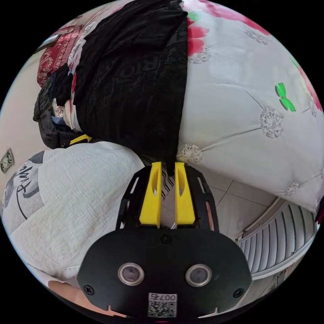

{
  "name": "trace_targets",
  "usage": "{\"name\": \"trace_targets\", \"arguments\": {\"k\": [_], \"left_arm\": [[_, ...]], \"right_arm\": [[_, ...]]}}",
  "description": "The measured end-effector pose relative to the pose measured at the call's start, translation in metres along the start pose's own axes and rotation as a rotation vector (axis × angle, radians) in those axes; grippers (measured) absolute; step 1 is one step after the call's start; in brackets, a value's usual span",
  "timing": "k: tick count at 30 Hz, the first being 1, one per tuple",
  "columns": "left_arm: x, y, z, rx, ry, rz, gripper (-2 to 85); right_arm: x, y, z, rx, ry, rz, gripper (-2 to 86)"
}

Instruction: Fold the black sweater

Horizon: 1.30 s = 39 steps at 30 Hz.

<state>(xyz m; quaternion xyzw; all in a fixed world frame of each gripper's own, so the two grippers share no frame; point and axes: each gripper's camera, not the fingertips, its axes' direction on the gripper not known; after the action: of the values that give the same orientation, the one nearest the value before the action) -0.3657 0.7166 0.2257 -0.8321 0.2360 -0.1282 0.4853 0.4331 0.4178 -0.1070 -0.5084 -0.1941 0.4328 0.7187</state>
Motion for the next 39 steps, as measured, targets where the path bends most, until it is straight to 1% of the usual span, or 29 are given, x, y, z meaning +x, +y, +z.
{"name": "trace_targets", "arguments": {"k": [1, 2, 3, 6, 11, 12, 14, 15, 16, 17, 18, 19, 20, 21, 23, 24, 25, 26, 27, 28, 29, 31, 34, 35, 39], "left_arm": [[0.001, -0.007, 0.003, -0.050, -0.032, 0.015, 7.4], [0.002, -0.009, 0.004, -0.064, -0.050, 0.025, 6.6], [0.003, -0.011, 0.004, -0.074, -0.070, 0.049, 5.0], [0.006, -0.011, -0.007, -0.062, -0.053, 0.127, 1.2], [-0.007, -0.002, -0.051, 0.003, 0.066, 0.169, -0.2], [-0.013, 0.002, -0.065, 0.023, 0.128, 0.182, -0.3], [-0.023, 0.006, -0.089, 0.069, 0.211, 0.193, -0.3], [-0.032, 0.007, -0.104, 0.096, 0.312, 0.204, -0.3], [-0.042, 0.005, -0.120, 0.128, 0.417, 0.208, -0.3], [-0.047, 0.003, -0.128, 0.152, 0.452, 0.208, -0.3], [-0.056, -0.002, -0.144, 0.214, 0.507, 0.217, -0.3], [-0.067, -0.010, -0.159, 0.281, 0.569, 0.213, -0.2], [-0.073, -0.015, -0.165, 0.314, 0.593, 0.198, -0.1], [-0.085, -0.028, -0.176, 0.380, 0.622, 0.139, 0.0], [-0.105, -0.050, -0.185, 0.469, 0.665, -0.010, 0.4], [-0.117, -0.064, -0.186, 0.522, 0.690, -0.135, 0.8], [-0.124, -0.075, -0.184, 0.573, 0.684, -0.235, 1.8], [-0.126, -0.080, -0.182, 0.587, 0.671, -0.269, 2.5], [-0.127, -0.090, -0.180, 0.583, 0.642, -0.327, 3.9], [-0.125, -0.096, -0.179, 0.563, 0.609, -0.342, 5.5], [-0.122, -0.098, -0.181, 0.558, 0.584, -0.335, 6.0], [-0.107, -0.094, -0.186, 0.543, 0.440, -0.262, 7.2], [-0.097, -0.078, -0.176, 0.498, 0.295, -0.224, 6.7], [-0.096, -0.075, -0.173, 0.489, 0.283, -0.222, 6.5], [-0.091, -0.068, -0.158, 0.453, 0.247, -0.206, 7.0]], "right_arm": [[0.000, -0.001, 0.000, -0.012, 0.020, -0.009, 1.5], [-0.001, -0.001, -0.001, -0.017, 0.040, -0.021, 1.1], [0.000, -0.001, -0.001, -0.019, 0.045, -0.025, 1.0], [0.004, 0.004, -0.006, -0.008, 0.038, -0.030, 0.5], [0.009, 0.025, -0.026, 0.071, -0.056, -0.055, 0.2], [0.010, 0.028, -0.029, 0.083, -0.079, -0.057, 0.2], [0.016, 0.036, -0.046, 0.147, -0.198, -0.060, 0.1], [0.018, 0.037, -0.051, 0.165, -0.242, -0.063, 0.1], [0.022, 0.038, -0.063, 0.208, -0.338, -0.068, 0.1], [0.027, 0.039, -0.077, 0.268, -0.434, -0.072, 0.1], [0.029, 0.038, -0.085, 0.301, -0.481, -0.075, 0.1], [0.035, 0.036, -0.099, 0.363, -0.576, -0.079, 0.1], [0.039, 0.030, -0.114, 0.424, -0.654, -0.080, 0.2], [0.041, 0.027, -0.121, 0.455, -0.684, -0.081, 0.2], [0.042, 0.006, -0.145, 0.564, -0.753, -0.078, 0.7], [0.040, 0.000, -0.150, 0.591, -0.755, -0.073, 0.9], [0.036, -0.014, -0.157, 0.640, -0.727, -0.052, 1.5], [0.030, -0.026, -0.163, 0.676, -0.664, -0.024, 2.4], [0.027, -0.033, -0.164, 0.682, -0.637, -0.011, 2.9], [0.021, -0.044, -0.165, 0.673, -0.584, 0.011, 3.8], [0.013, -0.050, -0.166, 0.663, -0.532, 0.025, 4.7], [0.000, -0.051, -0.166, 0.664, -0.458, -0.001, 5.5], [-0.016, -0.044, -0.154, 0.618, -0.266, -0.006, 6.2], [-0.018, -0.040, -0.146, 0.597, -0.185, 0.015, 6.3], [-0.026, -0.036, -0.123, 0.522, -0.005, 0.067, 6.8]]}}
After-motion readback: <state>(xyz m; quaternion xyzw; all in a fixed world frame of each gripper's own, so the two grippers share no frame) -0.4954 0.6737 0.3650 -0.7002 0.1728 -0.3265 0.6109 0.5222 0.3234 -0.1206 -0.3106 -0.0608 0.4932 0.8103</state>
